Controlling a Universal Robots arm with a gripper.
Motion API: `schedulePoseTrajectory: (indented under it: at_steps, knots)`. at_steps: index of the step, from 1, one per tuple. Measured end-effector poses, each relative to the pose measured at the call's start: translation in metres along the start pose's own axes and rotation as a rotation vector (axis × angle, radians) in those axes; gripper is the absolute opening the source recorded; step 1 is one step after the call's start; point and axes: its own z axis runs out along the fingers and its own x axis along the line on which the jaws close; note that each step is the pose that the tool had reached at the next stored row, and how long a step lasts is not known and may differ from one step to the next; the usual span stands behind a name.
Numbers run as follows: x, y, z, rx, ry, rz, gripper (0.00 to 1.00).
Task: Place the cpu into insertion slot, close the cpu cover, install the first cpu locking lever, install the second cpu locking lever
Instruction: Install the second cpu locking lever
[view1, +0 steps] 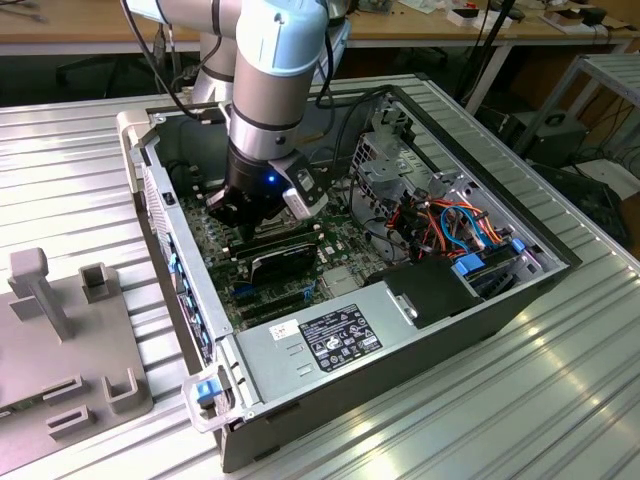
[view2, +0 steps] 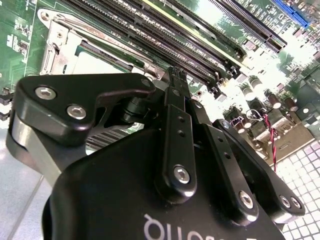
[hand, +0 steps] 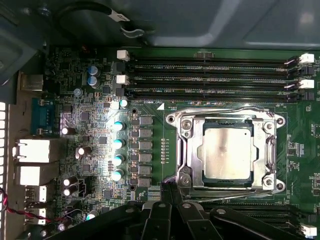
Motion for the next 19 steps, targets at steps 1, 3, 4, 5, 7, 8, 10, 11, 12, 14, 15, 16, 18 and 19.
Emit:
schedulePoseTrajectory:
  at_steps: [1,3,4,5,7,8,10,11,12,14,15,16,18,19]
  knots:
    - [-0.0001,0.0001,0.0002,-0.0001,0.0,0.0,0.11]
    - [0.0,0.0003,0.0005,-0.001,0.0,0.0,0.11]
    - [0.0,0.0004,0.0007,-0.0016,0.0,0.0,0.11]
    - [0.0001,0.0005,0.0008,-0.0021,-0.0001,0.0,0.11]
    - [0.0007,0.0006,0.0011,-0.0031,-0.0003,0.0,0.11]
    - [0.0013,0.0006,0.0015,-0.0033,-0.0001,0.0,0.11]
    - [0.0025,0.0006,0.0021,-0.0034,0.0002,-0.001,0.11]
    - [0.0025,0.0007,0.0025,-0.0036,0.0003,-0.001,0.11]
    - [0.0025,0.0008,0.0029,-0.0038,0.0003,-0.001,0.11]
    - [0.0026,0.0012,0.0034,-0.0042,0.0002,-0.001,0.11]
    - [0.0026,0.0016,0.004,-0.0046,0.0001,-0.001,0.11]
    - [0.0026,0.002,0.0046,-0.0048,0.0003,-0.001,0.11]
    - [0.0022,0.003,0.007,-0.0062,-0.002,-0.002,0.11]
    - [0.0024,0.0029,0.0073,-0.0062,-0.0004,-0.002,0.11]
